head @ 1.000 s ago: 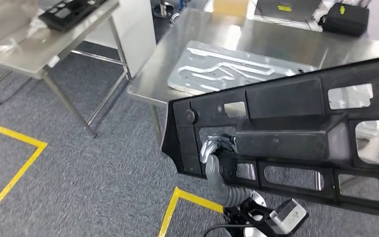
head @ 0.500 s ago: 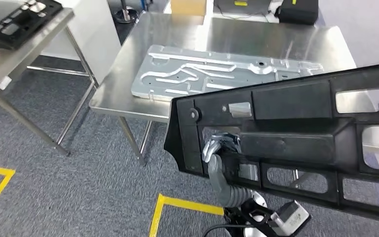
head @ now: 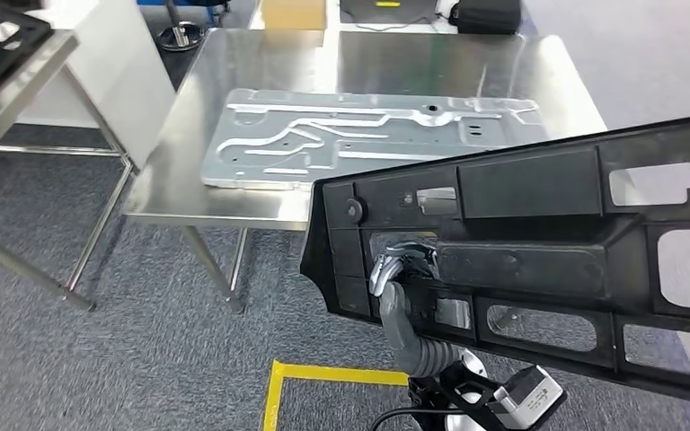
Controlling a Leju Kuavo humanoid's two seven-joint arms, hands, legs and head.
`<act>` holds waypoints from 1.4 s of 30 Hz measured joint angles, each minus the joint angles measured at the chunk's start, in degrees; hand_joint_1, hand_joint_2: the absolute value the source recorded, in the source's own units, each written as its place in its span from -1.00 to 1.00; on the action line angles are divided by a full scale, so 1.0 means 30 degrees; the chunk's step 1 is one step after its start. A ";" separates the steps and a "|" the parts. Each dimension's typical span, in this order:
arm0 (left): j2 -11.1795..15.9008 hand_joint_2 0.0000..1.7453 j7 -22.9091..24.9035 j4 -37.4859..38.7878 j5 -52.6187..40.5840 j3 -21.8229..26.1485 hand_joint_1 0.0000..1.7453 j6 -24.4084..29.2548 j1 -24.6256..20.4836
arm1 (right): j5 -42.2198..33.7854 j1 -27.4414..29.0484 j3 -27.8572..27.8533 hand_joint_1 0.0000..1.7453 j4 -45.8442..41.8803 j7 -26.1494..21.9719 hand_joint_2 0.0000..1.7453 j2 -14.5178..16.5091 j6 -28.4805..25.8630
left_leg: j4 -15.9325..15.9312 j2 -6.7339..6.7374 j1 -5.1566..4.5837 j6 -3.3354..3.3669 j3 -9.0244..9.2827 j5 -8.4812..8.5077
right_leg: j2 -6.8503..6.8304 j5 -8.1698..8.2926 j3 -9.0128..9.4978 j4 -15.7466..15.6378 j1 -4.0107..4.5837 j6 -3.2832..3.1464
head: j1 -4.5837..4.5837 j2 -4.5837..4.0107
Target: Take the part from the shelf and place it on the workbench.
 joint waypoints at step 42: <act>0.0029 1.00 0.0623 0.0007 -0.0009 0.0022 -1.00 0.0166 0.0001 | 0.1027 0.0061 -0.0089 1.00 -0.0228 0.0905 1.00 0.0306 -0.0233 | 0.4544 -0.1363 0.0230 -0.0433 -0.3062 -0.0607 | 0.1156 -0.1125 0.1617 -0.0366 0.0141 -0.0834 | -0.0104 0.0002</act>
